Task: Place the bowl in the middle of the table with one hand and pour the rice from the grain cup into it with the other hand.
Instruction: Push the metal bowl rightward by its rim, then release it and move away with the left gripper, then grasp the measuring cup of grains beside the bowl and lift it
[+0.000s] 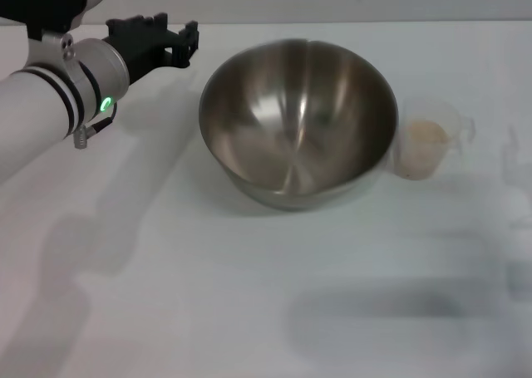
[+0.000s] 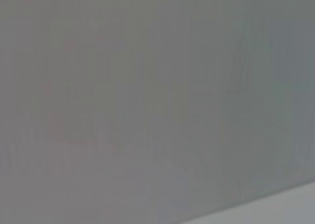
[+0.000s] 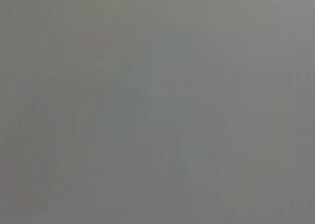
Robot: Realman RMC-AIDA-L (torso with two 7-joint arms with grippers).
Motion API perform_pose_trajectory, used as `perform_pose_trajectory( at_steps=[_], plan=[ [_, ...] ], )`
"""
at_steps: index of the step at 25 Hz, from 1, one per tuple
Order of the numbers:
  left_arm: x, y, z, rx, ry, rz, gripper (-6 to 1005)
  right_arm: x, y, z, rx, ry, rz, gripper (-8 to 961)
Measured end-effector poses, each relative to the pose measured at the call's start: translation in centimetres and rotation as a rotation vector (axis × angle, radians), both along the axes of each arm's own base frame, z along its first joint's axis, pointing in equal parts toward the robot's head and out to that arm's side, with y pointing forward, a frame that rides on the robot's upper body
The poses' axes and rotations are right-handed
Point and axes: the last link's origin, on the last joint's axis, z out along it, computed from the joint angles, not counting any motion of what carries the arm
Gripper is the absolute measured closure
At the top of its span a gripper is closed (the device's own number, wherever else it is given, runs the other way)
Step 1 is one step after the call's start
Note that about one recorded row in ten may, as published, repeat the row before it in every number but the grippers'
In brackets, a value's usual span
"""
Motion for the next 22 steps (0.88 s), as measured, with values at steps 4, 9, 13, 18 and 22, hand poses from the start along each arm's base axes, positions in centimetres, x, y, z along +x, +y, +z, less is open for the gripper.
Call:
perform_pose_trajectory(
  at_steps=[4,9,13,18,22],
  plan=[
    [-0.2,-0.6,0.0,0.102,-0.029,-0.079,592,0.1,0.0,0.0,0.000,-0.002,-0.002,531],
    [-0.5,-1.2,0.3,0.215,-0.065,-0.151,592,0.1,0.0,0.0,0.001,-0.002,-0.004,532],
    [-0.8,-1.3,0.5,0.253,-0.080,-0.166,591,0.0,0.0,0.0,0.001,0.000,-0.003,532],
    [-2.0,-1.1,1.0,0.329,-0.074,-0.193,590,-0.1,0.1,-0.1,-0.002,0.004,0.002,532],
    [-2.6,-1.6,2.2,0.449,-0.099,-0.253,590,-0.2,0.1,-0.2,-0.004,0.011,0.004,532]
  ],
)
